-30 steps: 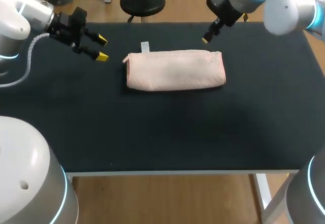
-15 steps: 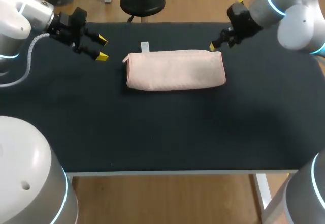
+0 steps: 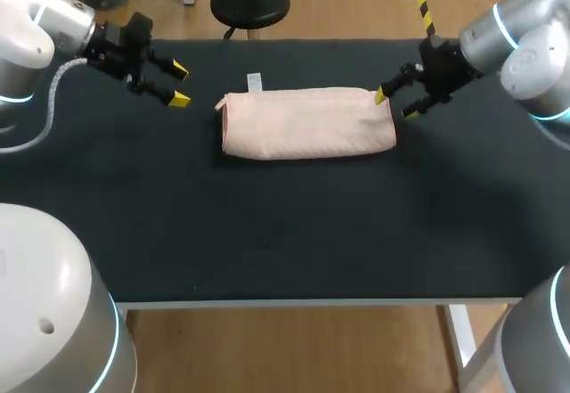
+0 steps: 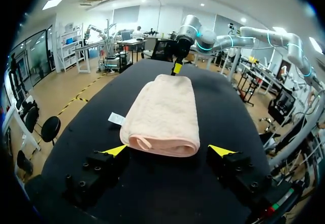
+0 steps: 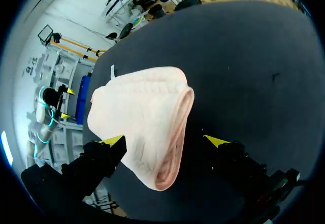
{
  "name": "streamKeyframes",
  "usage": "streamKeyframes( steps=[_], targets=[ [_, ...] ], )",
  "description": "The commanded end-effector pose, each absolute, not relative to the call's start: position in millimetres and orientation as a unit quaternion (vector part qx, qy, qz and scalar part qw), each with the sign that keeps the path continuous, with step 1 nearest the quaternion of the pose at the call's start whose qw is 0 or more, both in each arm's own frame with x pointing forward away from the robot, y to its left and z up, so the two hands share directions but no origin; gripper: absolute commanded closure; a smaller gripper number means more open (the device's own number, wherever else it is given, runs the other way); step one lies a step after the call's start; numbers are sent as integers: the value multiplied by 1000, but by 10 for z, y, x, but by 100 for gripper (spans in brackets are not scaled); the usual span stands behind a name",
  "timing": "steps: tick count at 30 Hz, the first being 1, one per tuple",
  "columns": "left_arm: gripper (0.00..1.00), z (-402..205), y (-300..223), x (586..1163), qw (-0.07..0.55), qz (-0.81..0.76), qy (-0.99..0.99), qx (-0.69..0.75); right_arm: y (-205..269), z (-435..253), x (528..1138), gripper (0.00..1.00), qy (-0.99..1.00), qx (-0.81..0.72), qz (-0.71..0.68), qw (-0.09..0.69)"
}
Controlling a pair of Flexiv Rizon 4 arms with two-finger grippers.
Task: Fold the towel
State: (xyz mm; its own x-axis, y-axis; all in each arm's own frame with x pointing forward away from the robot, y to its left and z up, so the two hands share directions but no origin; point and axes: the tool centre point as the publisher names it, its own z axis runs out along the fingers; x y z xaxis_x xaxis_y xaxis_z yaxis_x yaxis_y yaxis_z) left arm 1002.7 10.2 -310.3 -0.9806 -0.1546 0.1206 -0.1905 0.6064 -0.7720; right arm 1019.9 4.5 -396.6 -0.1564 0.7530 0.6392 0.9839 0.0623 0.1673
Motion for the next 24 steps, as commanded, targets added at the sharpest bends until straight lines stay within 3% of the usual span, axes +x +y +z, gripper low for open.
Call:
streamKeyframes(
  steps=[1, 24],
  targets=[
    [0, -3116, 102, 10031, 20, 434, -895, 96, 22, -4102, 10242, 0, -640, -628, -255, 363],
    [0, -3116, 102, 10031, 20, 434, -895, 96, 228, -4239, 10216, 0, -654, -591, -257, 396]
  ],
)
